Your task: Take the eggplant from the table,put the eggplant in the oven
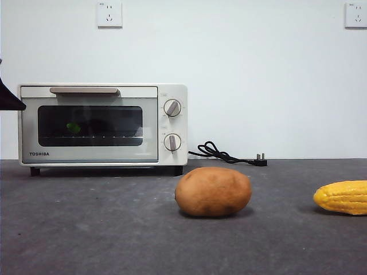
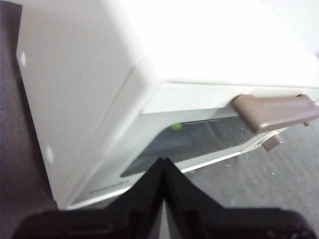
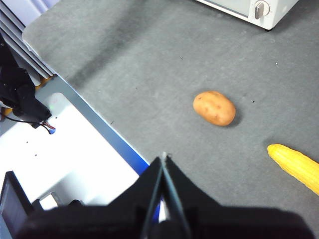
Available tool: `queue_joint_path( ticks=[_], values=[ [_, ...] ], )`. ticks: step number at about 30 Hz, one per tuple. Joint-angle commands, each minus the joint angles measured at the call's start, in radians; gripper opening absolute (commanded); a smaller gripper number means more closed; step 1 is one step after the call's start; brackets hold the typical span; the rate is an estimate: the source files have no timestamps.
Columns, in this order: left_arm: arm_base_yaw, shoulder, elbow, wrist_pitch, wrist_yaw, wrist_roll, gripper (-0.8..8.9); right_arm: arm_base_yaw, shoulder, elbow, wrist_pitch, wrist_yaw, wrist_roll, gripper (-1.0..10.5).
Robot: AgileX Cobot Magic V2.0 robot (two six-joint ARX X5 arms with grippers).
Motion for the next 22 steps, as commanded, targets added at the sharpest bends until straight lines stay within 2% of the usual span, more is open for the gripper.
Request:
queue_joint_path(
  ticks=[1, 7, 13, 22],
  values=[
    [-0.005, -0.054, -0.001, -0.035, -0.023, -0.008, -0.06, 0.001, -0.001, -0.01, -0.023, 0.004, 0.011, -0.1],
    [-0.04, -0.2, -0.001, -0.154, -0.095, -0.01, -0.06, 0.001, -0.001, -0.01, -0.023, 0.003, 0.01, 0.0],
    [-0.096, -0.378, -0.001, -0.292, -0.097, -0.009, -0.06, 0.001, -0.001, -0.01, -0.023, 0.003, 0.01, 0.0],
    [-0.188, -0.676, -0.001, -0.622, -0.205, 0.006, -0.06, 0.001, -0.001, -0.01, -0.023, 0.004, -0.001, 0.0]
  ],
)
